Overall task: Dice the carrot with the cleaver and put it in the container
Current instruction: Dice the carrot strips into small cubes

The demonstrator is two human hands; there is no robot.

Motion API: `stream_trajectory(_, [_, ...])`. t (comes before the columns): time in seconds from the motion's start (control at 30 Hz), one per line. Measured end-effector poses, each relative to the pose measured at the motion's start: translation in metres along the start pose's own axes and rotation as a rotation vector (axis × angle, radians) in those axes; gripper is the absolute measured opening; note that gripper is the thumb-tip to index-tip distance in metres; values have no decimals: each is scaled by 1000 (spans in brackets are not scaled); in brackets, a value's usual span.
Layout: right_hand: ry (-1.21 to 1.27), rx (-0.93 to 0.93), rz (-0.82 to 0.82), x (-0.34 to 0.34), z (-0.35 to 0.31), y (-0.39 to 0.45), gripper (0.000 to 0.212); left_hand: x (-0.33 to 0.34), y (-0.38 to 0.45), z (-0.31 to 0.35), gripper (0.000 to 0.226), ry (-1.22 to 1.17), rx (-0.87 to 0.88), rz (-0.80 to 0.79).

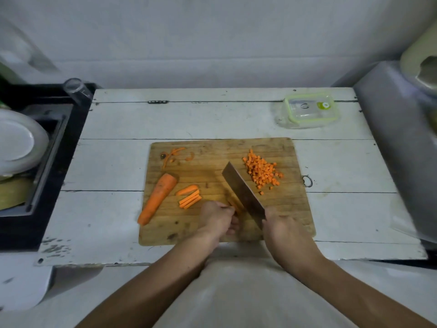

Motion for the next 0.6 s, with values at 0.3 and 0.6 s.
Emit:
stream_trajectory(0.3, [-121, -43, -62, 11, -5, -12, 26, 0, -2, 3, 13, 38, 26, 36])
stream_trajectory(0.6, [-230, -152, -28, 19, -8, -12, 54, 1, 2, 3, 10, -17, -21, 14])
Point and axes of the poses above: each hand's wrist, its own y-axis towards the middle knuckle, its own x-axis out of the palm, z = x × y, the point moved 6 cm from there along y, towards the middle knuckle, and after that the axes turned 14 degrees about y, right-handed, at the moved point
